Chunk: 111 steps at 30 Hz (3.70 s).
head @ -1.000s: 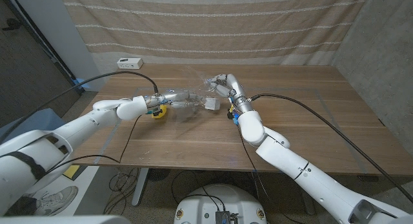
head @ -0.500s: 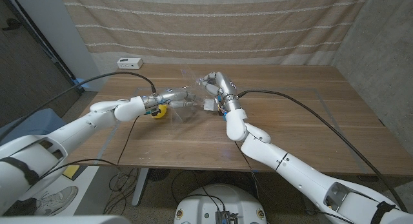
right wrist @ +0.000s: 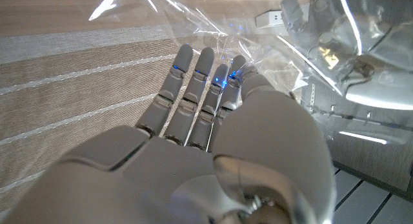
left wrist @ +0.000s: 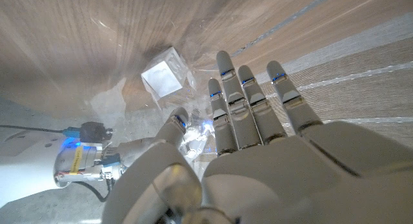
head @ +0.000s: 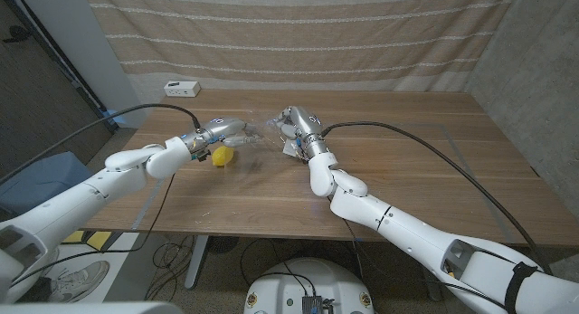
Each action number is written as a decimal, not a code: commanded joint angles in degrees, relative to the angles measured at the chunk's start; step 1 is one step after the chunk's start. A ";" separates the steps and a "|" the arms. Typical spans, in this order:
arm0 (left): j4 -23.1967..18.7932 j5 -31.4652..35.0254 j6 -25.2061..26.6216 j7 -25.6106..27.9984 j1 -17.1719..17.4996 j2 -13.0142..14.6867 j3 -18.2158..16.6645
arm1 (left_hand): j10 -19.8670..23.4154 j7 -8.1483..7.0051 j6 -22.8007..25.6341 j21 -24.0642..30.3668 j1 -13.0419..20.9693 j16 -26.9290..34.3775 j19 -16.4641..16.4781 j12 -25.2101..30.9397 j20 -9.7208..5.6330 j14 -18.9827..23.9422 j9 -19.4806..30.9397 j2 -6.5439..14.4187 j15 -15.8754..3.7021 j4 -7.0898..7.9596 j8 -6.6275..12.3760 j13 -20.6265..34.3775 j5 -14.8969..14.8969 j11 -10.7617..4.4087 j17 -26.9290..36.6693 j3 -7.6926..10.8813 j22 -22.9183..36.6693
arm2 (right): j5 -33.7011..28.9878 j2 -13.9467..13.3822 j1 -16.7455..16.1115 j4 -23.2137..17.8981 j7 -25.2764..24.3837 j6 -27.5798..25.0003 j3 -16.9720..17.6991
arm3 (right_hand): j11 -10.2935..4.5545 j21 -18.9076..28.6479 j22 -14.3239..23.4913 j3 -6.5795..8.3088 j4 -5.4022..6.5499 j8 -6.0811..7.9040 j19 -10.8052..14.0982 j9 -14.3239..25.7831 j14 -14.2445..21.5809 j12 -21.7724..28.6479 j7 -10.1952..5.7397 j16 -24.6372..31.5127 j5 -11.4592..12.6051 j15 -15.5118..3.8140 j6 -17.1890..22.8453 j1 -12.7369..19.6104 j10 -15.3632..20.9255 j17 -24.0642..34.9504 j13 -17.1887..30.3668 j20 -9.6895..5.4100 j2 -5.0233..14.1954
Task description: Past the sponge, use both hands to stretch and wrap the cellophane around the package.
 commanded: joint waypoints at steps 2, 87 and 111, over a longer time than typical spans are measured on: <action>-19.60 -13.29 22.39 2.52 18.33 8.46 -17.46 | 2.33 2.29 4.19 0.47 -0.26 0.65 1.56 1.28 -0.96 1.69 0.31 0.60 -0.27 -0.26 0.46 0.35 0.48 0.71 0.23 -0.14 0.17 | -5.53 1.80 4.24 6.20 3.45 -3.37 -5.02 | -0.64 0.78 -0.02 0.56 0.16 0.09 -0.29 -0.01 1.05 -0.43 -0.37 -0.40 -0.13 -4.34 0.41 -0.53 0.90 -0.07 -0.17 0.05 0.00; 0.77 -46.55 -10.98 -10.36 14.19 -7.41 -19.56 | 11.29 7.65 11.87 2.26 1.07 0.53 3.79 5.49 -1.73 9.89 0.77 3.82 0.04 -0.57 -0.79 3.23 1.91 3.28 0.22 1.91 0.32 | -3.82 -5.24 8.67 3.69 25.14 -10.75 -9.35 | 1.32 -22.19 -5.78 1.66 0.49 -6.46 -39.47 -2.12 -52.93 -20.29 -6.72 -12.23 -1.05 6.50 -51.11 -38.31 -43.18 -13.05 -5.19 8.05 -2.34; 3.31 -48.54 -11.56 -12.19 12.88 -7.65 -17.95 | 11.21 7.68 11.83 2.36 1.11 0.46 3.58 5.32 -1.57 9.86 0.79 4.40 0.14 -0.31 -0.91 3.43 2.04 3.55 0.21 2.31 0.33 | 6.21 -12.02 -0.57 -10.23 17.27 -1.39 5.15 | 3.03 -24.01 -5.66 -5.92 2.26 -6.85 -39.08 -1.99 -50.42 -20.03 -5.90 -11.16 0.30 8.12 -53.17 -46.78 -40.98 -13.04 -4.95 9.84 -11.58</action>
